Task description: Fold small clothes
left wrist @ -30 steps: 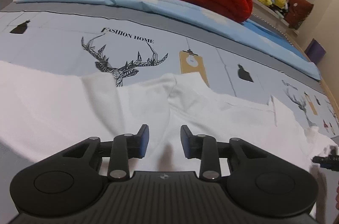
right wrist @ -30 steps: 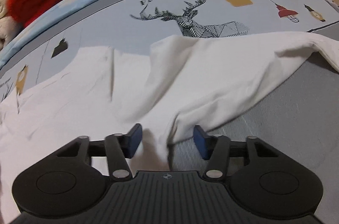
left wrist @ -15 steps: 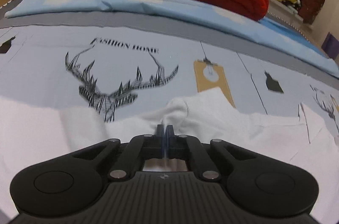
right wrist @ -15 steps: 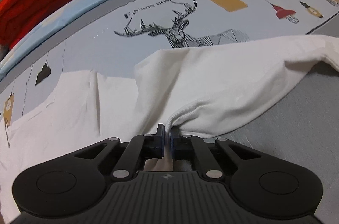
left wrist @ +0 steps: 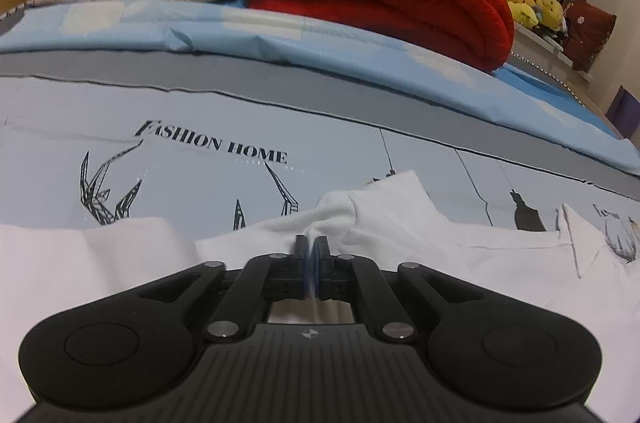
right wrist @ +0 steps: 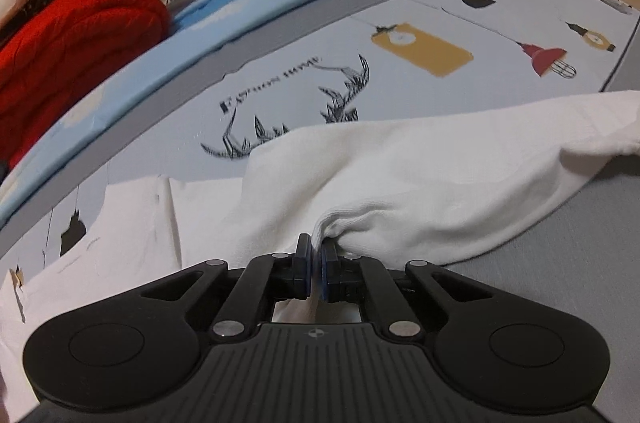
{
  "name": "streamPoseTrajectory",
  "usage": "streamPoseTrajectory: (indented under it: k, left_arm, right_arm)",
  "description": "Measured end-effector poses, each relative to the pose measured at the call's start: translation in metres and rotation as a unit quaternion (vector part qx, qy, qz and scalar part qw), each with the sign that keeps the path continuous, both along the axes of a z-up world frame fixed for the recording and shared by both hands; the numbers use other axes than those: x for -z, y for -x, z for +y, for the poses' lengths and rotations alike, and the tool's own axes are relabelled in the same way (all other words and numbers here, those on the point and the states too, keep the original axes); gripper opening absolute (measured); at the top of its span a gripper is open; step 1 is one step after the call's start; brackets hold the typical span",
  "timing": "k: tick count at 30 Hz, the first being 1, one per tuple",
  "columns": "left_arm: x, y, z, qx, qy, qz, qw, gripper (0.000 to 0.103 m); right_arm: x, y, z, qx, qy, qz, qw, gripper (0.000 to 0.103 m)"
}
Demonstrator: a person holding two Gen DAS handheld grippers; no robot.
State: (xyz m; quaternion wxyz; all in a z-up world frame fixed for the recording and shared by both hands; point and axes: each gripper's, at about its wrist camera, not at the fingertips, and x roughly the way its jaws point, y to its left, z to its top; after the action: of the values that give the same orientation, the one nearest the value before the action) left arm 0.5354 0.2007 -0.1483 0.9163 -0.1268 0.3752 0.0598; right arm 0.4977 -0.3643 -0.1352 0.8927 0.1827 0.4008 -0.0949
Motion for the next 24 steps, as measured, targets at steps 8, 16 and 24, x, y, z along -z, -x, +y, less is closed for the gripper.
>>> streamPoseTrajectory:
  k: [8,16,24]
  left_arm:
    - [-0.024,0.047,-0.004,0.063,0.073,0.033,0.9948,0.027]
    - [-0.014,0.157,-0.031,0.116,0.042,0.152,0.9807,0.027]
    - [-0.013,0.286,-0.031,0.076,0.006,0.211,0.9745,0.027]
  right_arm:
    - [-0.004,0.017,0.005,-0.037,0.002,0.039,0.999,0.035]
    - [-0.009,0.085,0.017,-0.111,0.031,0.129,0.985,0.041]
    - [-0.012,0.195,0.009,-0.112,0.035,0.184,0.976,0.041]
